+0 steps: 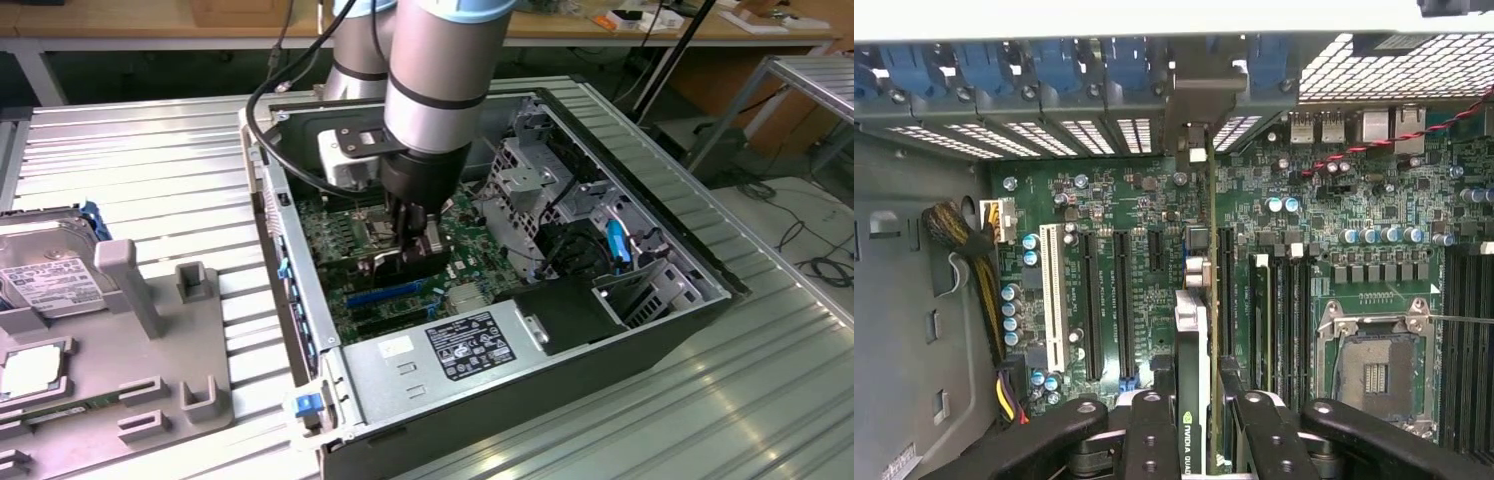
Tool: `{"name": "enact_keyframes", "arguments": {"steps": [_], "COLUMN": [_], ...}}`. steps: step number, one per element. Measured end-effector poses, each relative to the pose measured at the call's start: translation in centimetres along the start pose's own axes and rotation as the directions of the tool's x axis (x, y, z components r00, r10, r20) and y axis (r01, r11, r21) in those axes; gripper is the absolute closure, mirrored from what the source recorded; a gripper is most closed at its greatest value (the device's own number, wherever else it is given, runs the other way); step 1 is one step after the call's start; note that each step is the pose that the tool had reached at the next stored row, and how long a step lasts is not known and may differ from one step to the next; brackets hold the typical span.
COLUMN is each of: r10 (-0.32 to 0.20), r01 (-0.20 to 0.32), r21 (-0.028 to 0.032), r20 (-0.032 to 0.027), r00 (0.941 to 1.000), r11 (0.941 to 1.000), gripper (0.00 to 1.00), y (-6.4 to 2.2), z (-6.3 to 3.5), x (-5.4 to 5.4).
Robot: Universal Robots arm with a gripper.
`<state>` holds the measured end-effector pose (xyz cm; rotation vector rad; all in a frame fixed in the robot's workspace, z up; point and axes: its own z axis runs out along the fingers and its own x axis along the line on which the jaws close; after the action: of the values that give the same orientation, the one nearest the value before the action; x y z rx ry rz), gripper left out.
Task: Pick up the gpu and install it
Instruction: 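Insert the gpu into the slot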
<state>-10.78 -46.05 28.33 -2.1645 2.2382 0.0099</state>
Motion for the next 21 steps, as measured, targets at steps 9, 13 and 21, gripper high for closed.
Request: {"name": "enact_keyframes", "arguments": {"steps": [9, 13, 21], "r10": [0.000, 0.000, 0.000], "r01": [0.000, 0.000, -0.001], "r21": [-0.0038, -0.0137, -0.0259], "r20": [-0.0014, -0.0045, -0.0142], "r00": [1.0000, 1.0000, 0.9999], "r11": [1.0000, 0.9999, 0.9997], "gripper": [0.73, 0.73, 0.73], "y": [0.17, -0.10, -0.39], "z": [0.02, 0.02, 0.03], "x": [0.00, 0.00, -0.01]}}
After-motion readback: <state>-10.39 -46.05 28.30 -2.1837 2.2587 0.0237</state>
